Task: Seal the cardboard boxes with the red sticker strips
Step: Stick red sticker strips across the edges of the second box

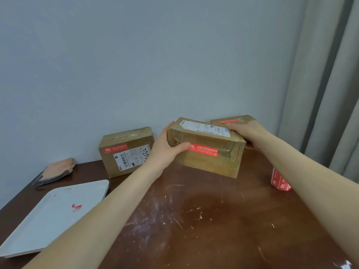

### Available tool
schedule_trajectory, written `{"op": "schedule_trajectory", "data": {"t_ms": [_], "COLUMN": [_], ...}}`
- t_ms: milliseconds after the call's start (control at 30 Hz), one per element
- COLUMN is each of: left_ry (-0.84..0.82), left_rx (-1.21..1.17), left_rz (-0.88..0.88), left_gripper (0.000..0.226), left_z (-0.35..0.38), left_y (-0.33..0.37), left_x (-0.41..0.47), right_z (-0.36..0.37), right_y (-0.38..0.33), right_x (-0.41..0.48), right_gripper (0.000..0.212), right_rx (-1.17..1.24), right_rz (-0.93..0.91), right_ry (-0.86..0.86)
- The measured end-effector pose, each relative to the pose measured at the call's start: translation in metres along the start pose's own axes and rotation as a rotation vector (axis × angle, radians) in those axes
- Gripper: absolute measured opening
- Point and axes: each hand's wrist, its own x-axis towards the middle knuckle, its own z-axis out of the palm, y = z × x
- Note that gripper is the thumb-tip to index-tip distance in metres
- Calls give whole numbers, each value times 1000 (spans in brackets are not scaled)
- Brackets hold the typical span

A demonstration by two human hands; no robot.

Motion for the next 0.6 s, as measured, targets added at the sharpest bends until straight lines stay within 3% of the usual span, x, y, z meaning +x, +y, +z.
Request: {"op": "schedule_trajectory", "data": {"t_ms": [167,333,600], "left_ry": [-78,-68,-106], "left_rx": [-25,61,88], "left_rz": [7,22,-10], "left_gripper": [57,91,88], "left_z": [-4,-3,-9], "left_y": [-2,-6,-11], "left_x": [0,0,8], "right_z": [1,2,4], "right_y": [2,0,0], "right_x": [2,2,4], "right_gripper": [32,24,26], "right_rx": [4,0,-32], "right_rz": [-2,-17,-39], "right_ry": [0,11,58]}}
